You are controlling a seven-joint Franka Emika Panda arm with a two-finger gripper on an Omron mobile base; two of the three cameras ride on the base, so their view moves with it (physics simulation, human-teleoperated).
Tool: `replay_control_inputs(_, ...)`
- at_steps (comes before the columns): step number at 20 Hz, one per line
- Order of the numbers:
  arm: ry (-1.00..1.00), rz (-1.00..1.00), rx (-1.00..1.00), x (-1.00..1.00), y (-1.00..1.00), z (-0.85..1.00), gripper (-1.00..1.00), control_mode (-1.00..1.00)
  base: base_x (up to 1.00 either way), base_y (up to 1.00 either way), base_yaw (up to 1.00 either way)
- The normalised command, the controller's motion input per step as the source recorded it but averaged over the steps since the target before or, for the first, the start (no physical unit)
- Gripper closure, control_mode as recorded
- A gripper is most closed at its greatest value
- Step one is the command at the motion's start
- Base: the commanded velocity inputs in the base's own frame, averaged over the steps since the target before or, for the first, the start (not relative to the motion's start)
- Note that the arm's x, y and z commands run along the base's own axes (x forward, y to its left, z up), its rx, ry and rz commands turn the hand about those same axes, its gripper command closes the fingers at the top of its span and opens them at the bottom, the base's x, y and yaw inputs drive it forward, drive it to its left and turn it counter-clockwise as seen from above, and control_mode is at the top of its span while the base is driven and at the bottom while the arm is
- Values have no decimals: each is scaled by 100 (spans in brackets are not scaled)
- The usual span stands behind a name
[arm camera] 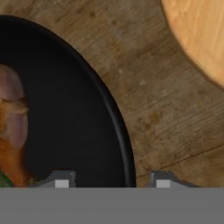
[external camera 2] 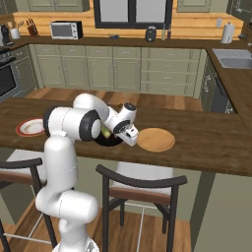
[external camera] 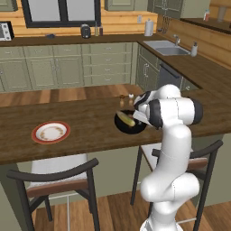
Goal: Pick the chicken drumstick and cucumber from their plates and place them in the bowl. Then put the bowl in the fridge.
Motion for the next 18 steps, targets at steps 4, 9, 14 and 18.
replay_control_inputs(4,0,0,0,0,5,0,100,-100,0,0,0)
replay_control_inputs(9,4,-6,0,1,14,4,100,-100,0,0,0)
replay_control_inputs(14,5,-30,6,0,9,73,100,-100,0,0,0)
replay_control_inputs(18,7,-32,5,-2,19,91,100,-100,0,0,0)
